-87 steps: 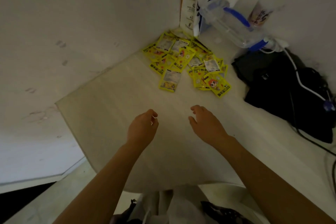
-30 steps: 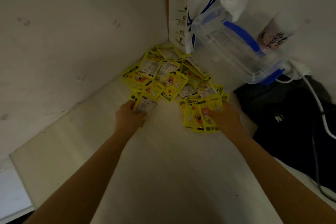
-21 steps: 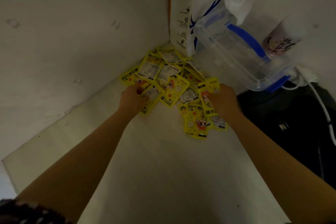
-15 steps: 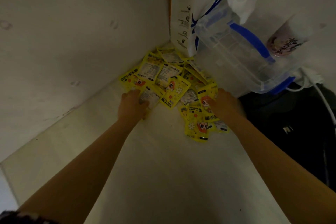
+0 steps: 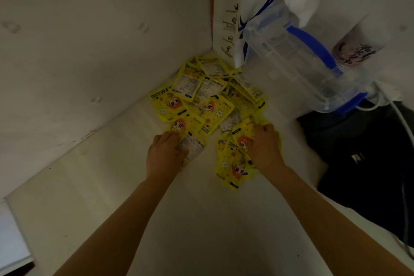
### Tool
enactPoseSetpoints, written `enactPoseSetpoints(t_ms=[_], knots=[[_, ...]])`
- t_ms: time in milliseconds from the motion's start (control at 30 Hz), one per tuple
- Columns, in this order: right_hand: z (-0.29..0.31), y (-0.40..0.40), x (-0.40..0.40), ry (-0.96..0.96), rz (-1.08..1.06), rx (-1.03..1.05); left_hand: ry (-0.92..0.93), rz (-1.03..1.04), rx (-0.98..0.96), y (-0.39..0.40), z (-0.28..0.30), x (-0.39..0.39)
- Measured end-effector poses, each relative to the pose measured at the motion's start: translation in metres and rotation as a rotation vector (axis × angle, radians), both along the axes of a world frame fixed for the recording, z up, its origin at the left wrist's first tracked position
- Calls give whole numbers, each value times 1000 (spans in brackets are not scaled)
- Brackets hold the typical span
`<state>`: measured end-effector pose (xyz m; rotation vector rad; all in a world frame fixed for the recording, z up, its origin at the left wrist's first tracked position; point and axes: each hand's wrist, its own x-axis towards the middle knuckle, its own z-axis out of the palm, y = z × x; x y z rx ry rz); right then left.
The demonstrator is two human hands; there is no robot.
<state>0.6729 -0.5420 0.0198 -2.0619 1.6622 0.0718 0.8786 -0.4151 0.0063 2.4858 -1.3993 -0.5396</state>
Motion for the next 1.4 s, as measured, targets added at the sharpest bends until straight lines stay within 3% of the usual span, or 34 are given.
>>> enactPoseSetpoints(t_ms=[300, 800, 900, 1233, 1400], knots=[[-1, 64, 16, 115, 145, 114, 16, 60, -11, 44, 2, -15], [35, 51, 3, -119, 113, 154, 388, 377, 71, 24, 6, 0], [33, 51, 0, -138, 85, 168, 357, 373, 80, 24, 7, 5], [29, 30, -7, -371, -83, 276, 475, 449, -62, 29, 15, 20], [46, -14, 2, -458, -66, 187, 559, 431, -228, 0, 33, 42]])
